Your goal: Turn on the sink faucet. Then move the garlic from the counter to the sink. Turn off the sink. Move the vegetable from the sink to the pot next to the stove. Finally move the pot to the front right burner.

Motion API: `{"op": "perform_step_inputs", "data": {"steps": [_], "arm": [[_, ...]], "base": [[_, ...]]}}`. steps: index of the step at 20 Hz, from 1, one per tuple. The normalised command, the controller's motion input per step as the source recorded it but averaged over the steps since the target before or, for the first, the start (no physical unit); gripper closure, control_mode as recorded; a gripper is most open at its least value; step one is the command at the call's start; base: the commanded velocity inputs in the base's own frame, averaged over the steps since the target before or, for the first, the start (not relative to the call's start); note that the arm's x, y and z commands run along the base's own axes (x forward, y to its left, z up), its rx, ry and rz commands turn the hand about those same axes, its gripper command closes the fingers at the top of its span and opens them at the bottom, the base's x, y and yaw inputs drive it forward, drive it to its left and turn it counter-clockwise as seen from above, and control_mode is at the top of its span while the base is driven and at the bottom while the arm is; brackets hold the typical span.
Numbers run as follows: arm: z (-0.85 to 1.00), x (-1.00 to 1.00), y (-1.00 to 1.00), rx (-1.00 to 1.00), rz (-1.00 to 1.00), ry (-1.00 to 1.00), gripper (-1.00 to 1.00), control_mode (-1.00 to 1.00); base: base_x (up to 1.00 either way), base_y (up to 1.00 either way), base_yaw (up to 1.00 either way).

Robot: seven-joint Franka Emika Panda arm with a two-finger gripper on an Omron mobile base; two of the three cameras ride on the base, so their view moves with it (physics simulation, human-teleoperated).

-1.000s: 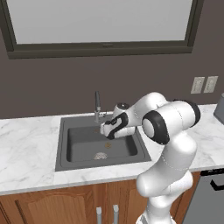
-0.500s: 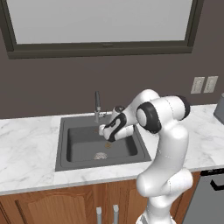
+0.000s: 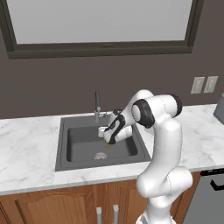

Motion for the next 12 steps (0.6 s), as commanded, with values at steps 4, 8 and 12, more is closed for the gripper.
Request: {"op": "perform_step_inputs", "data": {"steps": [4, 8, 12], "arm": [[-0.27, 0.21, 0.04, 0.00, 0.00, 0.00, -1.00, -1.00], [-0.27, 0.18, 0.06, 0.00, 0.00, 0.00, -1.00, -1.00], [-0.28, 0.12, 0.05, -0.01, 0.00, 0.00, -1.00, -1.00]], "base": [[0.00, 0.00, 0.00], [0.00, 0.00, 0.00], [0.00, 0.00, 0.00]]}}
